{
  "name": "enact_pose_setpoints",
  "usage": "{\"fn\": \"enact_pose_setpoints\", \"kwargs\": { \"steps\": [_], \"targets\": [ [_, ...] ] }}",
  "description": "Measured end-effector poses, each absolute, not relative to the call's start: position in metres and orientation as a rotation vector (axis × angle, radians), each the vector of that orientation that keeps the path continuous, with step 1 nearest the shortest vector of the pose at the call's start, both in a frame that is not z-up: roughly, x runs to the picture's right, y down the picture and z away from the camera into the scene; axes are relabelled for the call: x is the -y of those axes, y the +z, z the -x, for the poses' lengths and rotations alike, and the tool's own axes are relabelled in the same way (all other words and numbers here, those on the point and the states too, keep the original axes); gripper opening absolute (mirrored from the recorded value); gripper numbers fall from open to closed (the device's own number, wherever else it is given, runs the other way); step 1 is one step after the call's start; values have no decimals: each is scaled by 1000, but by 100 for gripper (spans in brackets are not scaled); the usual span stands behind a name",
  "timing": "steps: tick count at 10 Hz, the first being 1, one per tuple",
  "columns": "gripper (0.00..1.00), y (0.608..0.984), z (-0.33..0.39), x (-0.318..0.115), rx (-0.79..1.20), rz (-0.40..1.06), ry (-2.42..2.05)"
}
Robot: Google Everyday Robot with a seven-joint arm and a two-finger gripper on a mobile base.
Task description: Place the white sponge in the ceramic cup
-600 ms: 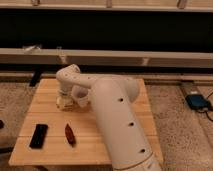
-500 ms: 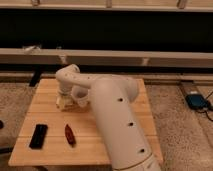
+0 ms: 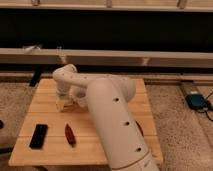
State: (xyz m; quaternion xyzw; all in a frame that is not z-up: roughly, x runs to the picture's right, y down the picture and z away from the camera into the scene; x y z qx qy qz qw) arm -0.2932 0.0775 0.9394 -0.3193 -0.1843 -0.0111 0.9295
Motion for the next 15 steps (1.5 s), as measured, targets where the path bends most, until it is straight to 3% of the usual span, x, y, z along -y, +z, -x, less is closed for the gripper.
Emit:
{"fn": "enact_pose_setpoints", "kwargs": {
  "steps": [4, 6, 7, 15],
  "targets": [
    [32, 940, 298, -79, 372, 659, -52],
    [8, 938, 298, -77, 372, 650, -60],
    [2, 935, 297, -72, 376, 636, -56],
    [0, 862, 314, -8, 520, 454, -30]
  ]
}}
